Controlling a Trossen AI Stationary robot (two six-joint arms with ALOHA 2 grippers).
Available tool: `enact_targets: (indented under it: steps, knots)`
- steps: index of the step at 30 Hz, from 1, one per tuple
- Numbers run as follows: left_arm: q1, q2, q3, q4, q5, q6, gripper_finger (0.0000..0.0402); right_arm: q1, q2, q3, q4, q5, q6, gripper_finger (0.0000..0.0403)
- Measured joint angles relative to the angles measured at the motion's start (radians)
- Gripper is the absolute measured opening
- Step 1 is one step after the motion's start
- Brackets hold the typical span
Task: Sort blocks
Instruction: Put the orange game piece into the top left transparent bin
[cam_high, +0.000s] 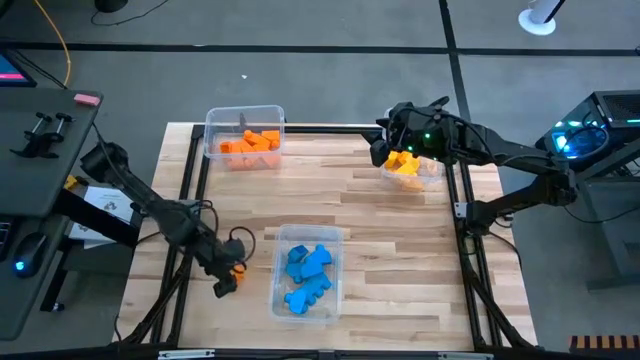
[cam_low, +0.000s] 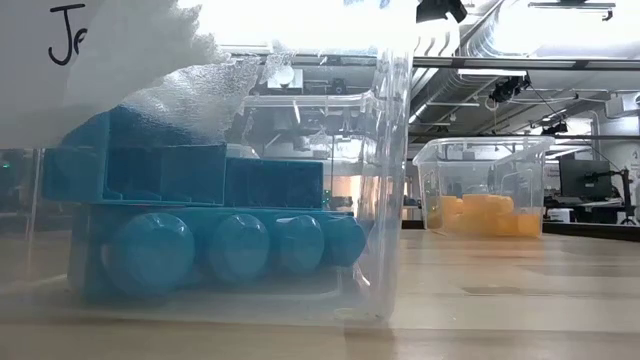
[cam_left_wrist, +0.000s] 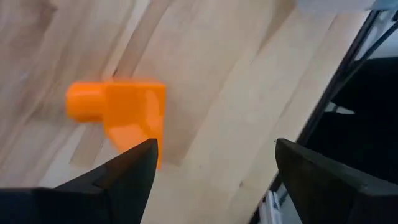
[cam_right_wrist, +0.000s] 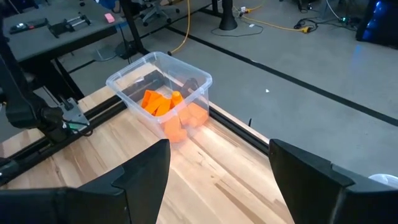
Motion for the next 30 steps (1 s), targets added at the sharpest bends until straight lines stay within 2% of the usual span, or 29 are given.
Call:
enact_targets:
  steps: [3,7,13,17,30]
  knots:
    - [-0.014,0.06,0.0,0.012,-0.009,0.028,0.0312,0.0,0.0,0.0,-0.005,0.0,0.0,0.027]
    - [-0.02,0.128,0.0,-0.084,-0.008,0.03,0.0313,0.0,0.0,0.0,-0.011,0.0,0.0,0.027]
    - [-0.015,0.143,0.0,-0.123,-0.012,-0.075,0.0313,-0.001,0.0,0.0,-0.015,0.001,-0.003,0.027]
    - [-0.022,0.151,0.0,-0.109,-0.059,-0.109,0.0313,-0.001,0.0,0.0,-0.015,0.006,-0.004,0.027]
    - [-0.021,0.299,0.0,-0.05,-0.054,-0.014,0.0312,-0.001,0.0,0.0,-0.014,0.007,0.007,0.027]
